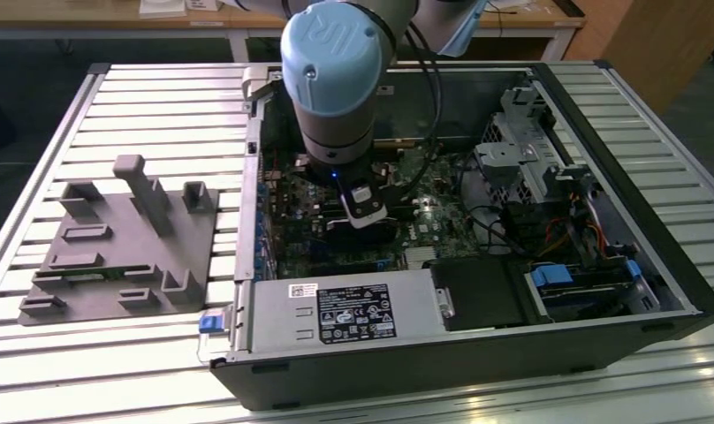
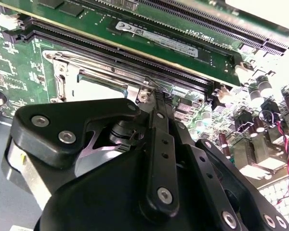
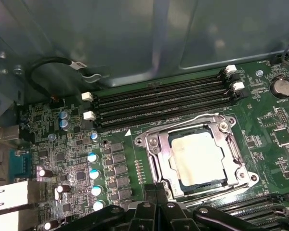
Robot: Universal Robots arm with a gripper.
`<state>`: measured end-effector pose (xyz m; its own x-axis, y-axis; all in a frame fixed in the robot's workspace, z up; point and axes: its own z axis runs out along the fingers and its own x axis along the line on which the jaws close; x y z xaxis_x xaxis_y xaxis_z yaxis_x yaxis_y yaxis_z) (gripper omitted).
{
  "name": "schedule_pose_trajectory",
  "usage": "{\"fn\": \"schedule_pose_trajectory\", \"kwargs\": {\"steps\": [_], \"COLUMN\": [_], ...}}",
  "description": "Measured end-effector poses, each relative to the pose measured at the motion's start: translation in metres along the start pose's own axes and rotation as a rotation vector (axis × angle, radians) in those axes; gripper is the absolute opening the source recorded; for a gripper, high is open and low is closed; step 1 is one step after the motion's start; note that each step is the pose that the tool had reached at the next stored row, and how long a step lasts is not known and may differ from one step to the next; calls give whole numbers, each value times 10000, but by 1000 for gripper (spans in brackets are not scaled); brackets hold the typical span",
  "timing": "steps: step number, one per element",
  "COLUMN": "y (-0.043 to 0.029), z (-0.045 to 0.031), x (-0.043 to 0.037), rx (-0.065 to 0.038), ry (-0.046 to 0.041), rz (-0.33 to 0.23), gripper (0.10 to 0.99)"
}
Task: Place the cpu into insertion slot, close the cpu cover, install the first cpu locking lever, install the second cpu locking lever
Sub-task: 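Install the second cpu locking lever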
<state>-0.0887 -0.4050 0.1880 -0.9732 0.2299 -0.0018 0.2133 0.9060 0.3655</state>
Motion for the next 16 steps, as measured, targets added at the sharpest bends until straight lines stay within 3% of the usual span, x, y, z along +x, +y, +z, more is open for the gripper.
{"fn": "schedule_pose_trajectory", "kwargs": {"steps": [3, 8, 11, 16], "y": [0, -1, -1, 34], "z": [3, 6, 3, -84], "x": [0, 0, 0, 0], "rx": [26, 167, 184, 183], "ry": [-7, -38, -41, -41], "rz": [-3, -15, -17, -16], "gripper": [106, 106, 106, 106]}}
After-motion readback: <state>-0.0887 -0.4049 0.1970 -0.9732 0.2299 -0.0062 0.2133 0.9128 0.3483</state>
